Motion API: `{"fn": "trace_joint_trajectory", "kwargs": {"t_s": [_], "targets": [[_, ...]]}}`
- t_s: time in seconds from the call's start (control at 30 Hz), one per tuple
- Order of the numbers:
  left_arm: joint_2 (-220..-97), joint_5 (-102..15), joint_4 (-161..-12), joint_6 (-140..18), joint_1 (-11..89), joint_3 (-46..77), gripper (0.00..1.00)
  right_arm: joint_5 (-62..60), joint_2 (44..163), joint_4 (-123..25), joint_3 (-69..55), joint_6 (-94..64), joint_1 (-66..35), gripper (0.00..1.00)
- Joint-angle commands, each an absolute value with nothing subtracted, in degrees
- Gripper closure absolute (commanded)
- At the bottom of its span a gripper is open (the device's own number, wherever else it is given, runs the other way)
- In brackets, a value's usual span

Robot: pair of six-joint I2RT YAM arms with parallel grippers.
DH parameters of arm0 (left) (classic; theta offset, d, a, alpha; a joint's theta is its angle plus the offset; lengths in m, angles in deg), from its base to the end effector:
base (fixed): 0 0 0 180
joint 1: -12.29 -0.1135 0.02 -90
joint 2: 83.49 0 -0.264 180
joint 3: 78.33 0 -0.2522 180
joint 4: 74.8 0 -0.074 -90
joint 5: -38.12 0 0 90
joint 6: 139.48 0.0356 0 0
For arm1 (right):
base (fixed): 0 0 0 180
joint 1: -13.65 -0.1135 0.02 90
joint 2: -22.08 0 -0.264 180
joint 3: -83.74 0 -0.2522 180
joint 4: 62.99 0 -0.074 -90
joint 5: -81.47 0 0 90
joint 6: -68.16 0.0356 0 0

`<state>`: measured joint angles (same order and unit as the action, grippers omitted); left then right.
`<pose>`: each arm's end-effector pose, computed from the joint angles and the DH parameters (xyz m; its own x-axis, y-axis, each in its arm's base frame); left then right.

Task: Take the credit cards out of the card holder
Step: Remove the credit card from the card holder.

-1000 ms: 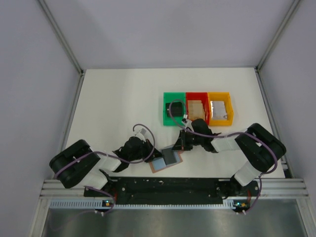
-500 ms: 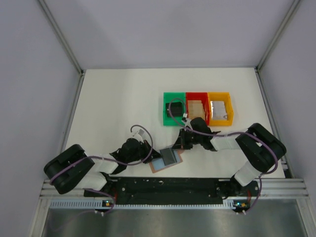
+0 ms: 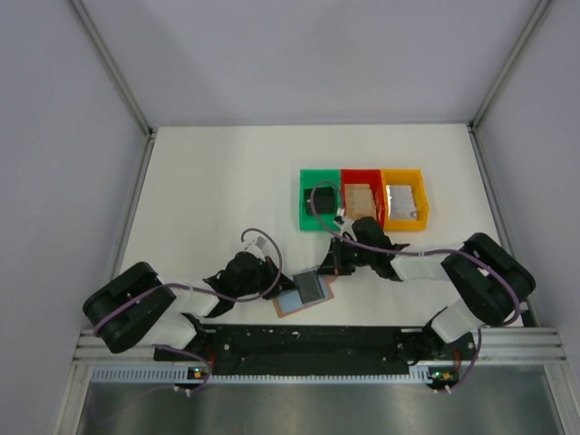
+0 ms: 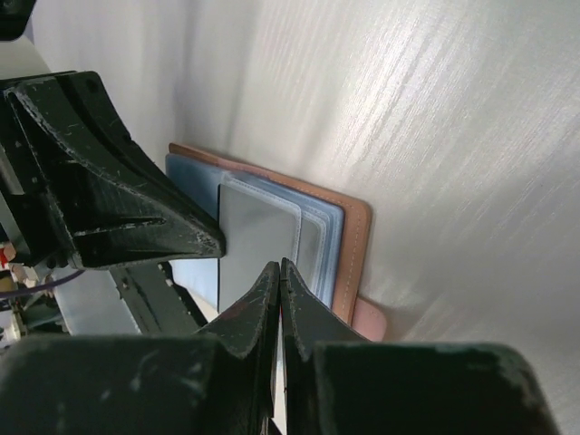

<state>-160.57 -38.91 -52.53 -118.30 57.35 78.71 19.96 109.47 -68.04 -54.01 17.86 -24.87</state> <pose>0.1364 -0.1480 0.1091 -0.9034 -0.3811 -0.1965 -0.0497 0.5482 -0.8348 0.1979 0.1792 0.1307 -0.9197 -0.0145 -0.3924 -0.3190 0.6104 0.7250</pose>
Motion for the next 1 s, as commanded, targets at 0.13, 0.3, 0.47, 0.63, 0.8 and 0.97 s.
{"fn": "trace_joint_trajectory", "kwargs": {"t_s": [0.13, 0.3, 0.47, 0.63, 0.8, 0.97], "targets": [[-162.51, -38.26, -50.50, -117.07, 57.46, 77.53, 1.00, 22.58, 111.98, -71.20, -51.74, 17.36, -26.07, 1.00], [-162.07, -38.44, -51.03, -116.89, 57.55, 77.45, 1.00, 23.55, 114.89, -71.55, -51.65, 17.44, -26.07, 1.00], [-162.07, -38.35, -50.94, -116.98, 57.46, 77.45, 1.00, 22.94, 114.54, -70.59, -51.48, 17.27, -26.16, 1.00], [-161.28, -38.61, -51.38, -116.90, 57.55, 77.71, 1.00, 17.32, 114.10, -60.94, -49.28, 14.90, -26.34, 1.00], [-159.08, -39.84, -53.40, -116.54, 57.55, 78.24, 1.00, 11.26, 114.71, -52.84, -47.79, 13.14, -26.42, 1.00], [-158.11, -40.63, -55.59, -116.02, 57.38, 78.15, 1.00, 11.42, 113.84, -53.17, -48.13, 12.96, -26.51, 1.00]]}}
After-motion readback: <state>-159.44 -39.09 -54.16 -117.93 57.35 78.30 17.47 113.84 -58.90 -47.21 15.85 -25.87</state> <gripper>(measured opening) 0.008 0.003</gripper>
